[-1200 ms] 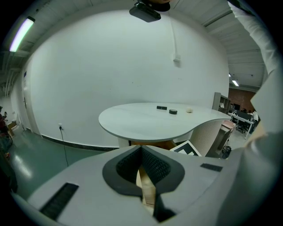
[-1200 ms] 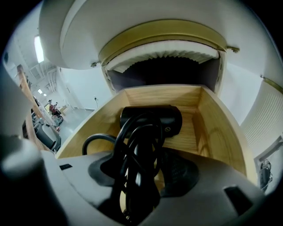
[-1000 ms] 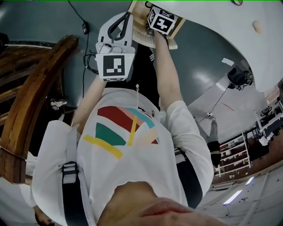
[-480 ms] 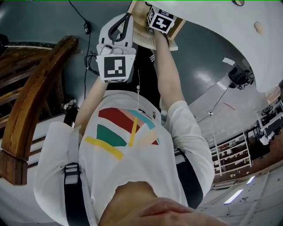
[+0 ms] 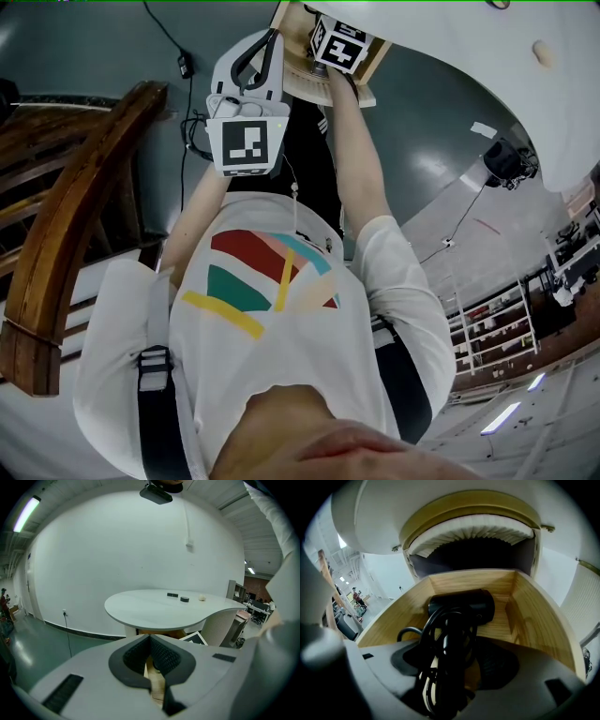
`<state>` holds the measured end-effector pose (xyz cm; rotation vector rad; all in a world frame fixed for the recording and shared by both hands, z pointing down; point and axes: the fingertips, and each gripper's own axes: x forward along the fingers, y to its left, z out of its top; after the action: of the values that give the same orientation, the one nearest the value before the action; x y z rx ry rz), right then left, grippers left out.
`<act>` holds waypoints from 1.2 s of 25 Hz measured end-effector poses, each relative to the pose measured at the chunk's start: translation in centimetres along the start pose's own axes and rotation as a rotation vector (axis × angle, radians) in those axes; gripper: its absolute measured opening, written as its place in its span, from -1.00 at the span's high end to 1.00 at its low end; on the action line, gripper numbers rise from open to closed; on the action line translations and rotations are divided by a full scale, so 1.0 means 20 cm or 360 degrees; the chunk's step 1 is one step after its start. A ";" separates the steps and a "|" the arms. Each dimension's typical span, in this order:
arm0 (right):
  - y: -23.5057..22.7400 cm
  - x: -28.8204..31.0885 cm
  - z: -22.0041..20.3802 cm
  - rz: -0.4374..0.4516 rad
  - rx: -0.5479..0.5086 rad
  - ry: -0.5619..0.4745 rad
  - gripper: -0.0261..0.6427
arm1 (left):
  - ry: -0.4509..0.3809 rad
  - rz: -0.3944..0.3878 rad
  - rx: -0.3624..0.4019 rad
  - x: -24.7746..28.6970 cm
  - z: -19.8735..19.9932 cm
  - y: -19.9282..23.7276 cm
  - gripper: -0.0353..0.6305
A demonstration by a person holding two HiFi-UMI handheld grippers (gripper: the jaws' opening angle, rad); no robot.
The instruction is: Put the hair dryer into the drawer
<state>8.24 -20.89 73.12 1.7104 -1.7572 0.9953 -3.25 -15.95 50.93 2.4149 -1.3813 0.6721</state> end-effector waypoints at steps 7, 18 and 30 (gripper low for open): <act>0.04 -0.12 0.11 -0.0009 -0.0042 -0.0075 0.02 | -0.0046 -0.0006 0.0005 -0.04 0.11 0.01 0.84; 0.11 -0.27 0.15 0.0067 -0.0007 -0.0081 0.02 | -0.0155 -0.0040 0.0077 -0.11 0.27 -0.02 0.85; 0.12 -0.46 0.14 0.0090 -0.0030 0.0020 0.02 | -0.0303 -0.0037 0.0096 -0.14 0.47 -0.04 0.84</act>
<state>7.10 -17.35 63.94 1.6479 -1.8100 1.0083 -1.33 -17.84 41.48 2.5957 -1.4201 0.4955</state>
